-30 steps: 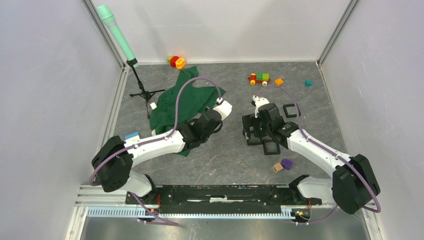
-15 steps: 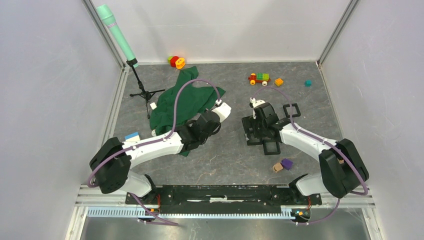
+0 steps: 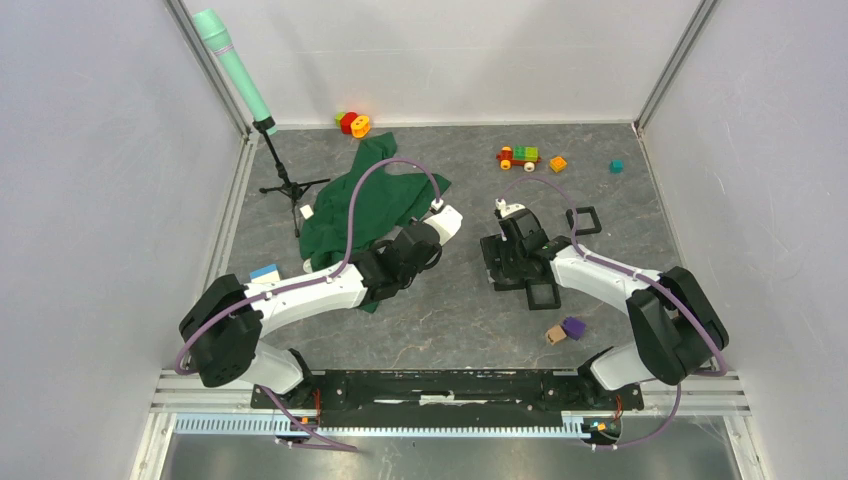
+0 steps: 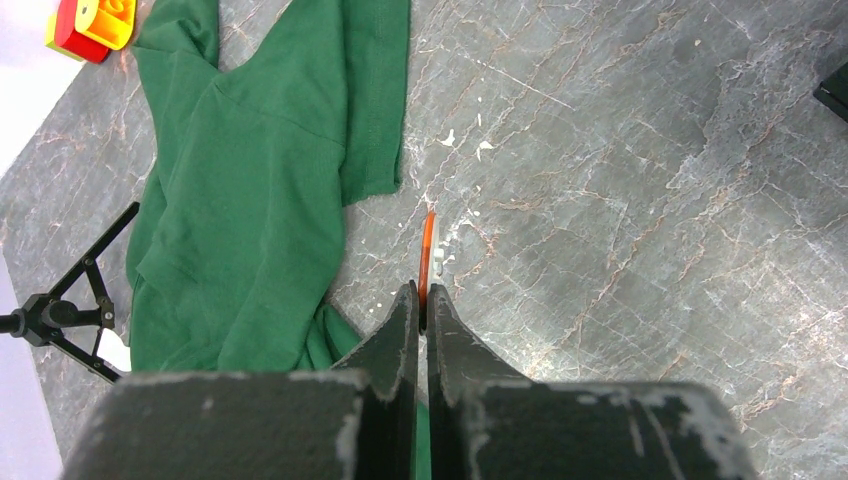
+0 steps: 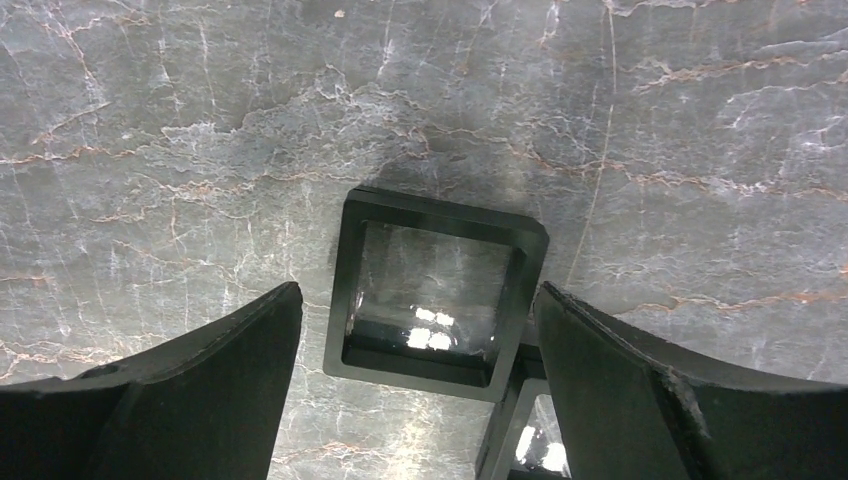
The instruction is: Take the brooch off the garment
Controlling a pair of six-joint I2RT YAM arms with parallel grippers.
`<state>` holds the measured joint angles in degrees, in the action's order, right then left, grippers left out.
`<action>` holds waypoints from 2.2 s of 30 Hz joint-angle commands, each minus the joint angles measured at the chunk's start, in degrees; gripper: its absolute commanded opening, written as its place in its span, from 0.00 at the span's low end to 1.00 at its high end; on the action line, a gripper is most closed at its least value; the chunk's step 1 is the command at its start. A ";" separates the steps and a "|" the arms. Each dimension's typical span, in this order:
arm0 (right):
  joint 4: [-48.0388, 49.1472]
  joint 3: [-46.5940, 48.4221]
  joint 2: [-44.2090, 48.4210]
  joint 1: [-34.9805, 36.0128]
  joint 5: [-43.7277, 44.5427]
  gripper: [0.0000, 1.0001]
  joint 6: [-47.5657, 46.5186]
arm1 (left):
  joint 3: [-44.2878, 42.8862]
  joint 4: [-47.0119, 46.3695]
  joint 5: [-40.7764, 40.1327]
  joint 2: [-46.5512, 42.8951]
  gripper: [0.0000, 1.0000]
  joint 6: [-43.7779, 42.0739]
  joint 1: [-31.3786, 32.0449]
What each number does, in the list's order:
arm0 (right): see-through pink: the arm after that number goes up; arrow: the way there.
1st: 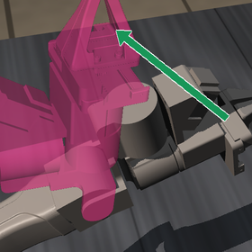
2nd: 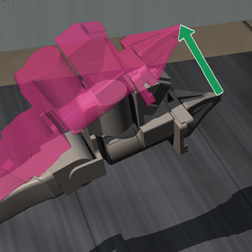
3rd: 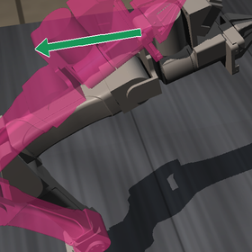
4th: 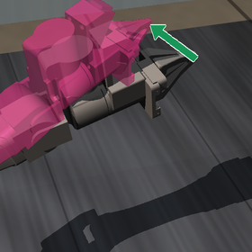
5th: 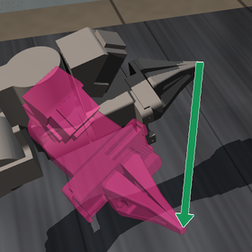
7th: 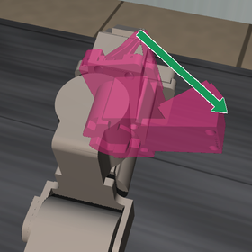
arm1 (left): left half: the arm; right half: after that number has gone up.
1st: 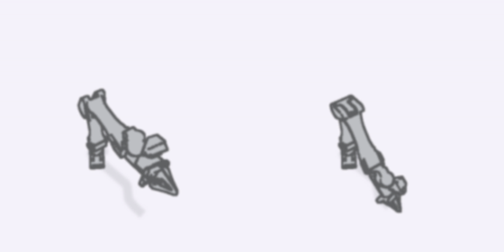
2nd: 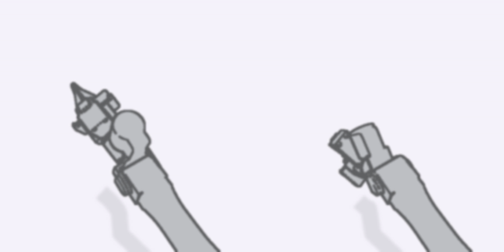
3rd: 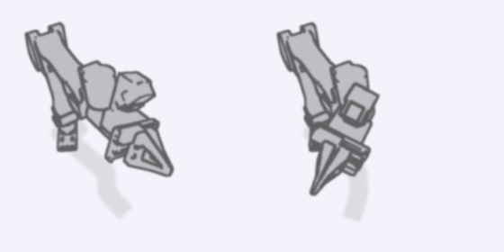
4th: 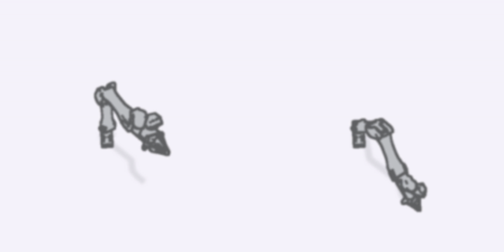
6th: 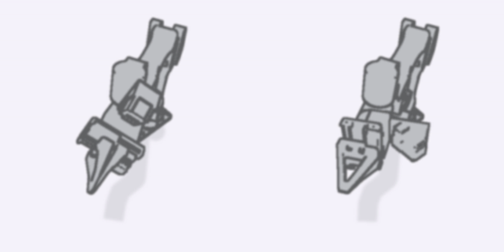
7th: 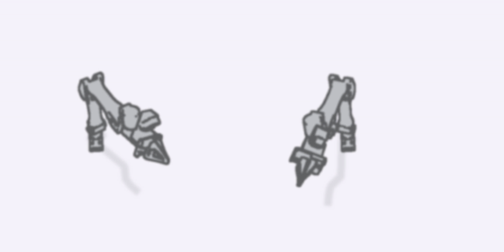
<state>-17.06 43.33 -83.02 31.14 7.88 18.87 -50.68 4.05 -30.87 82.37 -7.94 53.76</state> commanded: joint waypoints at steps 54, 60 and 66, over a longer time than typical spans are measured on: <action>44.28 -14.54 -0.28 -7.82 -49.43 0.65 29.24 | 32.80 -43.23 36.24 -12.71 0.02 -25.70 0.55; 53.49 -18.09 -2.33 -8.11 -52.70 0.63 35.52 | 32.56 -46.89 35.07 -8.95 0.02 -25.44 0.53; 53.98 -18.67 -2.41 -8.11 -52.88 0.63 35.49 | 33.21 -51.91 36.49 -6.64 0.02 -25.27 0.56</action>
<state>31.40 24.93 -85.36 23.18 -42.96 52.75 -17.58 -40.16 3.49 74.56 -30.87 54.13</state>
